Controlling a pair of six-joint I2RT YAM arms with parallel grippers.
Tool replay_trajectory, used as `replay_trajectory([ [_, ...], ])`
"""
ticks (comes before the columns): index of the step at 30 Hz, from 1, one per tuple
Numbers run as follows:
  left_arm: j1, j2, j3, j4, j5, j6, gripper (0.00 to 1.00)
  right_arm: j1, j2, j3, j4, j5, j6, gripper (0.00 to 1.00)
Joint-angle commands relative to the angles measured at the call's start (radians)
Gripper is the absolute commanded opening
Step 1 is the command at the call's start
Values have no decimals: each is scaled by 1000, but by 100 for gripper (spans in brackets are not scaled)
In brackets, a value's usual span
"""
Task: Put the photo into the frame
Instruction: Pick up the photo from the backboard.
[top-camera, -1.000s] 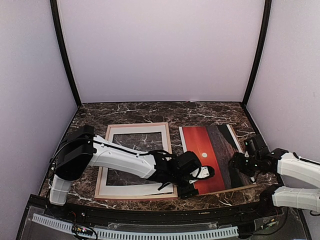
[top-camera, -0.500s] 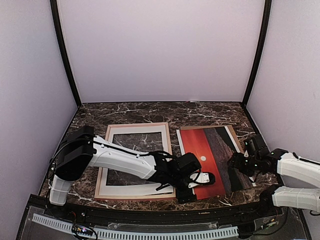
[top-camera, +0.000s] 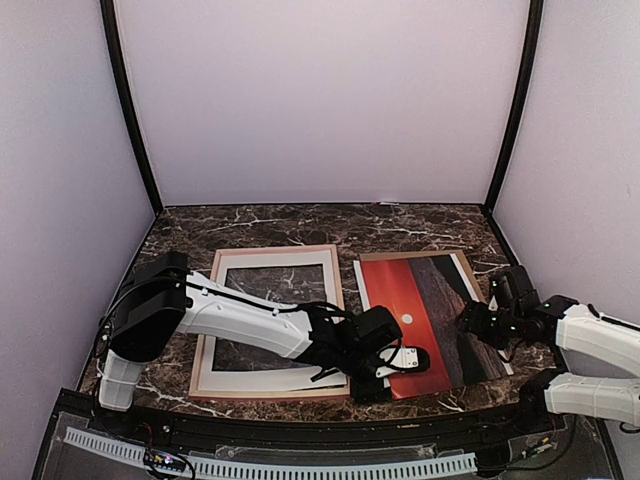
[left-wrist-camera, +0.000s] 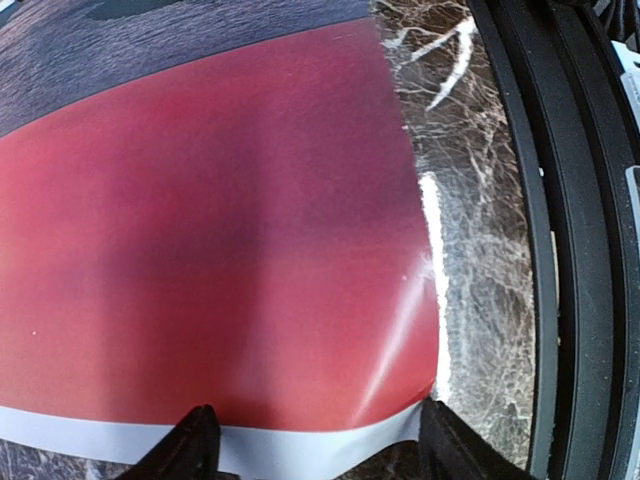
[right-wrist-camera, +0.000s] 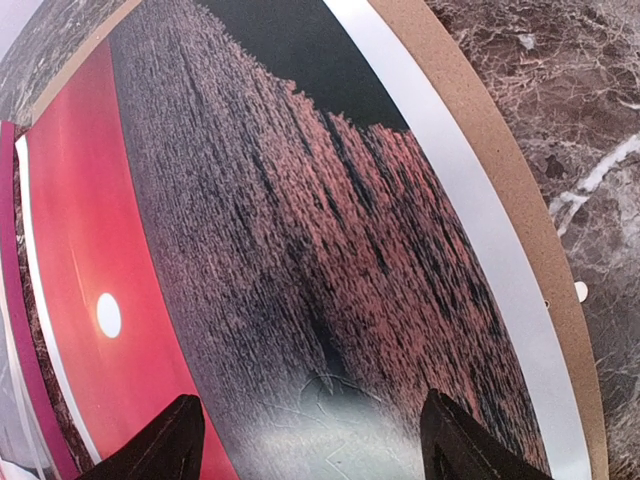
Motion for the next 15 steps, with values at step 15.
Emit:
replay_trajectory([
  [15,-9,-54,-61,-154,49,-24,42,6,-13,15,1,1,-15,75],
])
